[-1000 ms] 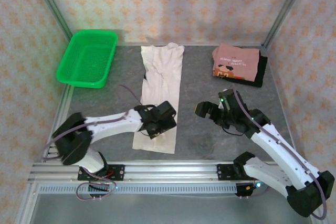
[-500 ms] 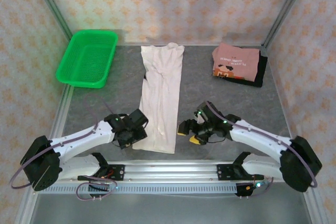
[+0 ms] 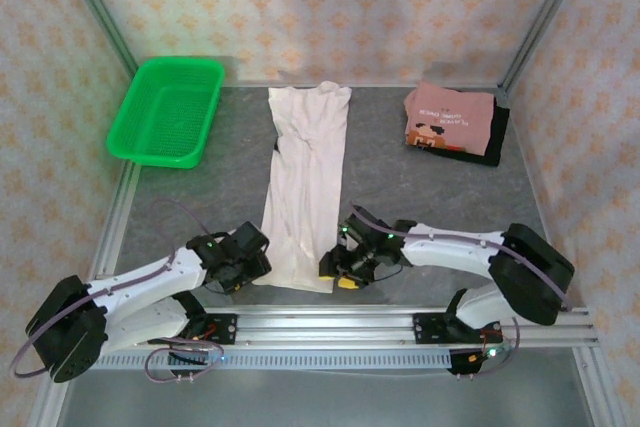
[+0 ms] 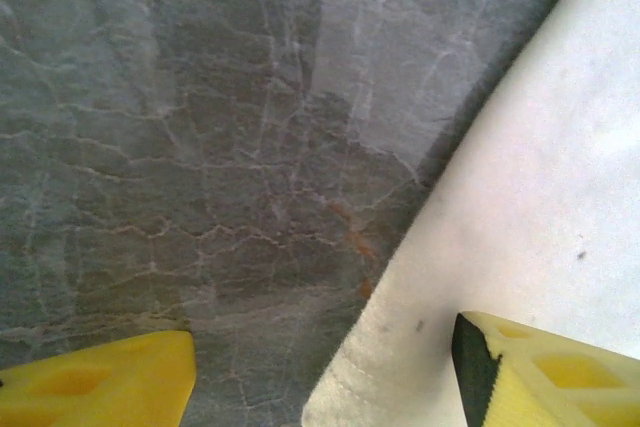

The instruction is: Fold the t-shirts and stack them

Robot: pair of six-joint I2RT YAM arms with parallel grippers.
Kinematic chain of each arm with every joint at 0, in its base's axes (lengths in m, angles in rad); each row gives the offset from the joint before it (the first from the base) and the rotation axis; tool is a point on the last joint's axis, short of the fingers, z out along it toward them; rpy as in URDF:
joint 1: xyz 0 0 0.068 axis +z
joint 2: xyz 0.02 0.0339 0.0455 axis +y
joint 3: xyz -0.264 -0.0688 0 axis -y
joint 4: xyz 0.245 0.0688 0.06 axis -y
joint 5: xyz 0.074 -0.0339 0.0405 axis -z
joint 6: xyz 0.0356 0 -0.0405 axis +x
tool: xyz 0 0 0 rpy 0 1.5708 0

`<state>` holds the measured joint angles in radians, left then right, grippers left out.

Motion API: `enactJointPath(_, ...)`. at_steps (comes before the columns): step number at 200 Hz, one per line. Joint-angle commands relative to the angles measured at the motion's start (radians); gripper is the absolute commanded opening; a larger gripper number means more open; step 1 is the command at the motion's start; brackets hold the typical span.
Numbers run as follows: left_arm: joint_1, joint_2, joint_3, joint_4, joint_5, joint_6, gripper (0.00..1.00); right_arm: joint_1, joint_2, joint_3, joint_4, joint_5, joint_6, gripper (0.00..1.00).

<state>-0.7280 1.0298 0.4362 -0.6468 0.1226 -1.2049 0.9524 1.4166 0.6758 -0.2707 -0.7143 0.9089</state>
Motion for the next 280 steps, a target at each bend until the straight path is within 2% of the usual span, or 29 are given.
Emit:
enactJointPath(1,0.014,0.021,-0.045,0.229,0.02,0.014,0.69,0.024,0.032,0.038,-0.011,0.024,0.001,0.56)
enactJointPath(61,0.015,-0.006,-0.076,0.322,0.049,0.018,0.64,0.065,0.066,0.061,-0.109,0.08,0.01,0.52)
enactJointPath(99,0.014,-0.011,-0.097,0.413,0.078,0.005,0.63,0.066,0.087,0.062,-0.06,0.101,0.021,0.51)
enactJointPath(145,0.012,0.016,-0.059,0.458,0.106,0.02,0.61,0.066,0.184,0.112,-0.022,0.094,0.006,0.5)
enactJointPath(175,-0.001,0.081,-0.017,0.489,0.131,0.034,0.58,0.066,0.221,0.148,-0.019,0.113,0.006,0.38)
enactJointPath(189,-0.006,0.104,-0.003,0.5,0.138,0.036,0.56,0.066,0.233,0.162,-0.031,0.121,-0.001,0.27)
enactJointPath(227,-0.017,0.164,0.057,0.51,0.157,0.042,0.5,0.066,0.22,0.161,-0.049,0.131,-0.01,0.05)
enactJointPath(252,-0.047,0.192,0.101,0.47,0.152,0.051,0.4,0.064,0.199,0.167,-0.088,0.139,-0.024,0.0)
enactJointPath(280,-0.055,0.166,0.078,0.445,0.143,0.04,0.27,0.063,0.179,0.168,-0.112,0.134,-0.031,0.0)
